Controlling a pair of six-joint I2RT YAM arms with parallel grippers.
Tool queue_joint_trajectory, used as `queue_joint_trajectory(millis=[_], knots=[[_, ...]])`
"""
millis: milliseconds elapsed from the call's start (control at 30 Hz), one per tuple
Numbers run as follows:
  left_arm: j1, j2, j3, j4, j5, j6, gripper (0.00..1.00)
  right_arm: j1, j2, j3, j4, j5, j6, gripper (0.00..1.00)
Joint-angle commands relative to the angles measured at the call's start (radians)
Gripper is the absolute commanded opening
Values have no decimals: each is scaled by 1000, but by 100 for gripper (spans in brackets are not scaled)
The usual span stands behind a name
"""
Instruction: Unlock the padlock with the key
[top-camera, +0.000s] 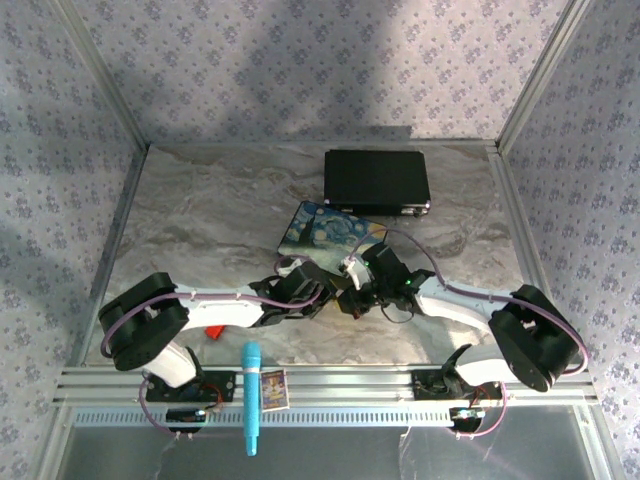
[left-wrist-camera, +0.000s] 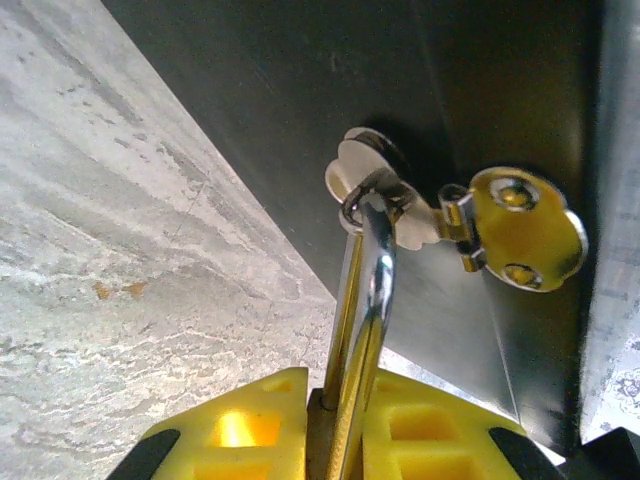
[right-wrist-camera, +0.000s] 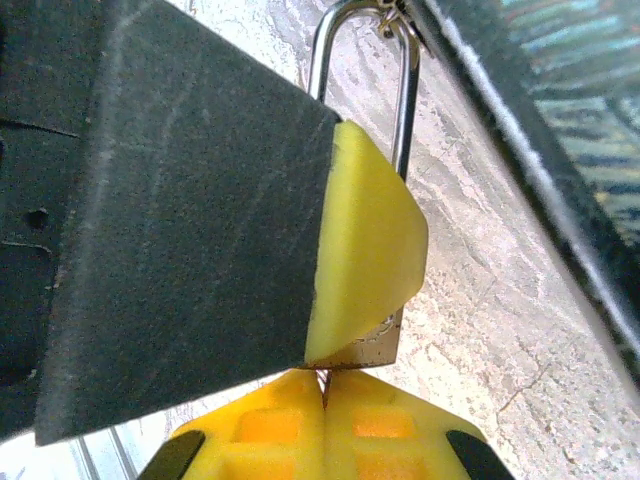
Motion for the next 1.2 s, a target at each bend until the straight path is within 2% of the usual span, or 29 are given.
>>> queue_joint_trajectory(millis=[0, 67, 200, 367, 433, 533, 600, 767, 1167], knots=[[-7, -22, -6, -109, -21, 6, 13, -12, 9, 0, 32, 4, 33, 3], [-8, -22, -5, -112, -26, 9, 13, -11, 13, 4, 28, 10, 40, 6], [-7, -28, -8, -132, -32, 22, 8, -12, -2, 1, 15, 15, 57, 26], [-2, -34, 16, -224, -46, 81, 7, -38, -97, -14, -41, 95, 115, 43], [-1, -36, 20, -253, -50, 92, 7, -55, -129, -24, -65, 143, 162, 55], [5, -40, 14, -263, -49, 110, 7, -90, -138, -8, -115, 190, 201, 62], [9, -40, 23, -295, -53, 133, 7, -108, -136, 17, -142, 195, 220, 73], [28, -51, 16, -327, -49, 173, 8, -156, -117, 99, -217, 281, 302, 78], [52, -26, 45, -492, -92, 349, 13, -153, 166, 310, -246, 396, 280, 74]])
